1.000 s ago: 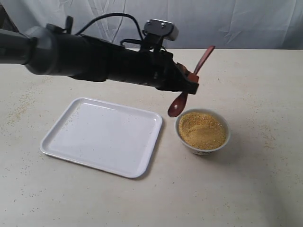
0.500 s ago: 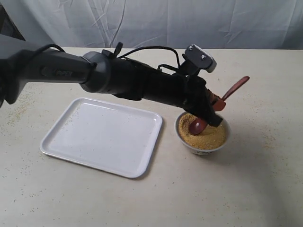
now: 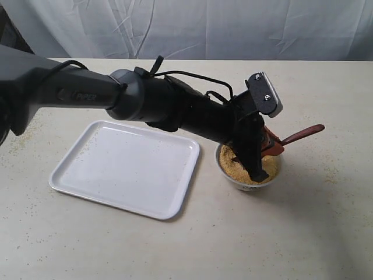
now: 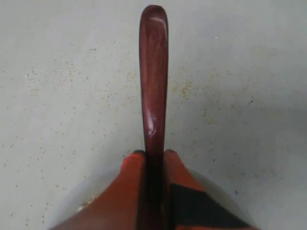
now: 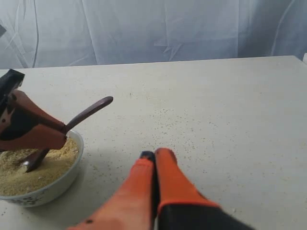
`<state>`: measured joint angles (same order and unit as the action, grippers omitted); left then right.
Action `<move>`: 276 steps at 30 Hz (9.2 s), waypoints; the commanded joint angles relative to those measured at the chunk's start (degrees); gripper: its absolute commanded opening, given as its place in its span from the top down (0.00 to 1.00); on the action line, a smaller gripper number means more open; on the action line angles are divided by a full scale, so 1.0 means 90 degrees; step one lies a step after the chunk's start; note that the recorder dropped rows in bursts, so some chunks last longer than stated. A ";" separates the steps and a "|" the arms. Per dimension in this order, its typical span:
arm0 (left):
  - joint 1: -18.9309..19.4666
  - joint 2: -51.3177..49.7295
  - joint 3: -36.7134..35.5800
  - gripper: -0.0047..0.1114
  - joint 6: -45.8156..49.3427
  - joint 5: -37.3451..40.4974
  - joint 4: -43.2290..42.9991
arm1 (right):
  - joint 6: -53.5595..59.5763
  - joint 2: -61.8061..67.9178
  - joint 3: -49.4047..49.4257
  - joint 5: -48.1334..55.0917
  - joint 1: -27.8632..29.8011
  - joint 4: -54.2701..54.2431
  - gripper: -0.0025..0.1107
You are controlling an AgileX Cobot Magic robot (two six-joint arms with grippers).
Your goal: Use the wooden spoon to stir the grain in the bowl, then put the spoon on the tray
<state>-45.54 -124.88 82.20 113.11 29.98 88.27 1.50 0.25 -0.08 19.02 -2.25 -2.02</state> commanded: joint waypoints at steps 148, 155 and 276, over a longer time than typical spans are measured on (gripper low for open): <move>-0.0013 0.0072 0.0212 0.96 0.0975 0.1030 0.1246 | -0.0004 -0.0028 0.0008 -0.0051 -0.0026 0.0004 0.98; 0.0064 0.0327 0.0212 0.96 0.0975 0.1205 0.1286 | -0.0004 -0.0028 0.0008 -0.0037 -0.0026 0.0004 0.98; 0.1178 -0.0462 0.1109 0.96 0.0956 0.4443 0.1297 | -0.0004 -0.0028 0.0008 -0.0049 -0.0026 0.0005 0.98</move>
<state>-34.99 -129.84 92.41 120.47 68.85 98.96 1.48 0.25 -0.08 19.02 -2.25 -2.02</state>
